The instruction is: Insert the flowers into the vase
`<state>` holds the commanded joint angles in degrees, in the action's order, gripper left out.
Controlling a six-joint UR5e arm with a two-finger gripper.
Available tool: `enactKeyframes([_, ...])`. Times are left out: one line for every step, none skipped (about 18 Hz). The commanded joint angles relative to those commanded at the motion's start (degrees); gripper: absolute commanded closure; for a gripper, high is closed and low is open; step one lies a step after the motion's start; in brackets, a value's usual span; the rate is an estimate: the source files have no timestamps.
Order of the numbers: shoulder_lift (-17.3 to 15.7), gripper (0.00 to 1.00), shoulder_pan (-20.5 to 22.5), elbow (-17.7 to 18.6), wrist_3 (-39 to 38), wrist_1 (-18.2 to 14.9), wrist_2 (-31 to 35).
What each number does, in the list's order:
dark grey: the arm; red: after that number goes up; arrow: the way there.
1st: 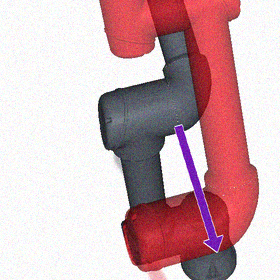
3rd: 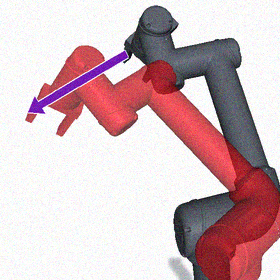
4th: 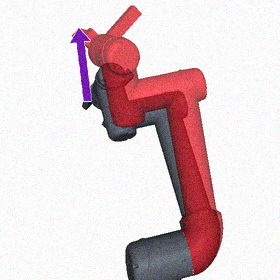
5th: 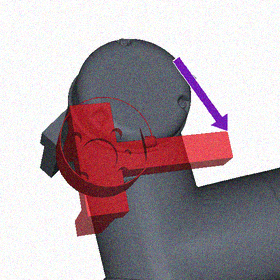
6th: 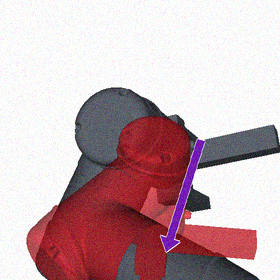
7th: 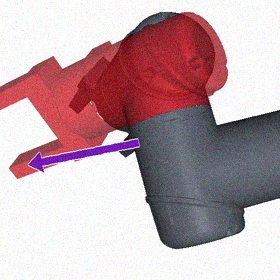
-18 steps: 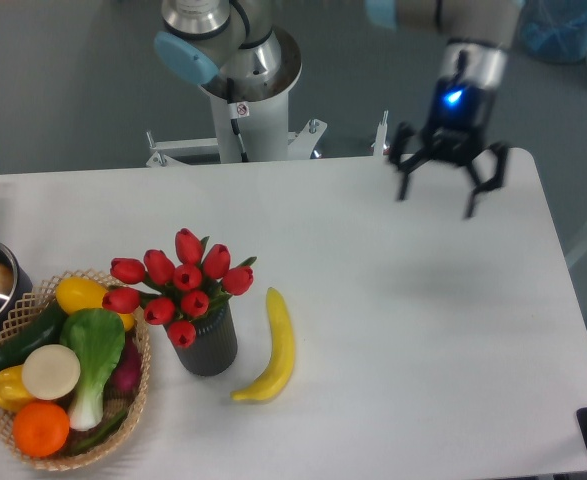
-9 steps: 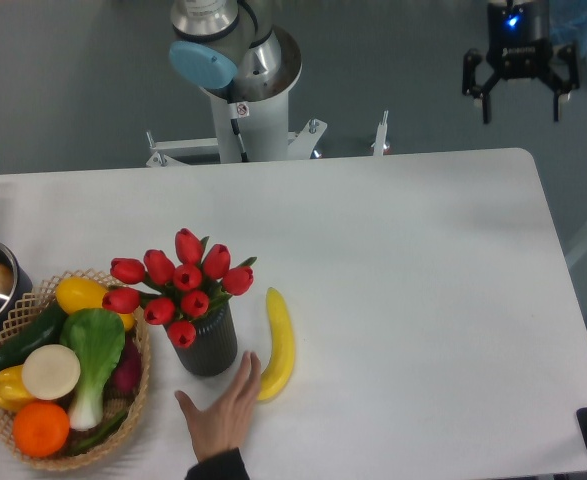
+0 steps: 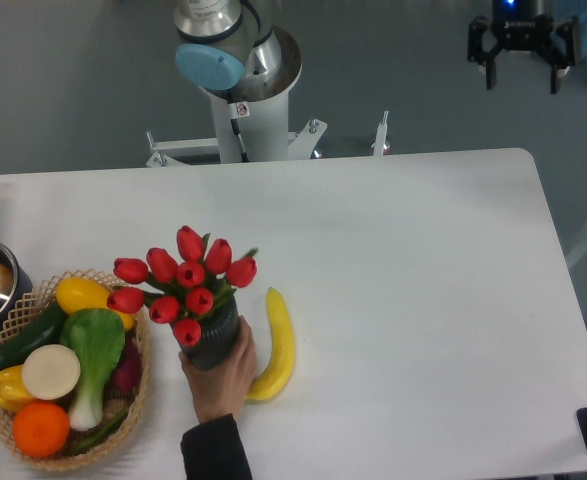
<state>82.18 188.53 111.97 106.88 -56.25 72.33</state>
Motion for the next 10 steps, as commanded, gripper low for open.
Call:
enactKeyframes([0.0,0.00,0.0,0.3,0.0,0.0,0.0])
enactKeyframes([0.0,0.00,0.1,0.3,0.1,0.0,0.0])
enactKeyframes([0.0,0.00,0.1,0.3,0.1,0.0,0.0])
enactKeyframes([0.0,0.00,0.0,0.4,0.1,0.0,0.0])
enactKeyframes([0.0,0.00,-0.2,0.4,0.2,0.1,0.0])
enactKeyframes([0.0,0.00,-0.3,0.4,0.2,0.1,-0.1])
enactKeyframes([0.0,0.00,-0.4,0.4,0.2,0.1,-0.1])
enactKeyframes([0.0,0.00,-0.4,0.4,0.3,0.1,-0.1])
enactKeyframes([0.0,0.00,-0.4,0.4,0.3,0.1,-0.1])
enactKeyframes([0.0,0.00,-0.4,0.4,0.4,0.2,0.0])
